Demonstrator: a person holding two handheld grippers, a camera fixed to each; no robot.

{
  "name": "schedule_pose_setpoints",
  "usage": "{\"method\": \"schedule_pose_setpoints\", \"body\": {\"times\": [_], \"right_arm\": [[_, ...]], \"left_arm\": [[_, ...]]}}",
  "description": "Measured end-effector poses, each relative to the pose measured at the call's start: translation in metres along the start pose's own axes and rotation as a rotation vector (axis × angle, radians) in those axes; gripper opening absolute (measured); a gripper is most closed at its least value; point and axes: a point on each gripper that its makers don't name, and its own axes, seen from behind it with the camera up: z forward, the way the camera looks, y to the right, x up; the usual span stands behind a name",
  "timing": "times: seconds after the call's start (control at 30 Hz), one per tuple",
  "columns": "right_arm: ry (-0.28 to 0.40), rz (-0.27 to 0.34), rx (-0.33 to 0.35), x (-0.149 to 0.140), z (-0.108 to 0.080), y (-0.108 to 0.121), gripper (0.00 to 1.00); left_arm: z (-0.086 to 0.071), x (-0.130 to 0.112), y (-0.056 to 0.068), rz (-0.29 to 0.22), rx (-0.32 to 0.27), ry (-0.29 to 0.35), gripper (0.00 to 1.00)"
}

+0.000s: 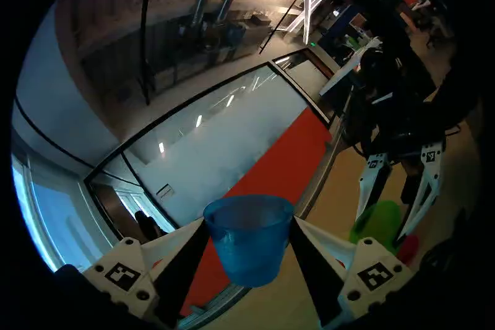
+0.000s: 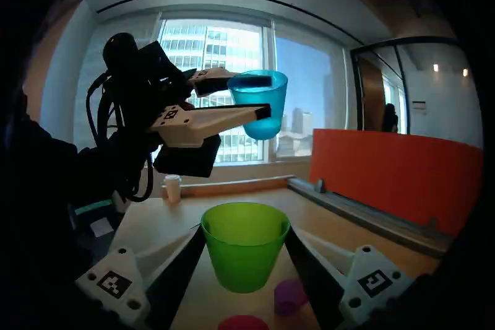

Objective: Pour water

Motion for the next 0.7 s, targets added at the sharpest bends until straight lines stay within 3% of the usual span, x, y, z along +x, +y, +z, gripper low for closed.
{"method": "schedule_pose_setpoints", "body": {"times": [0.7], "right_arm": [[0.007, 0.0, 0.007, 0.001, 0.003, -0.003, 0.91]], "left_arm": [[0.006, 0.011, 0.002, 0.16, 0.007, 0.008, 0.86]]}}
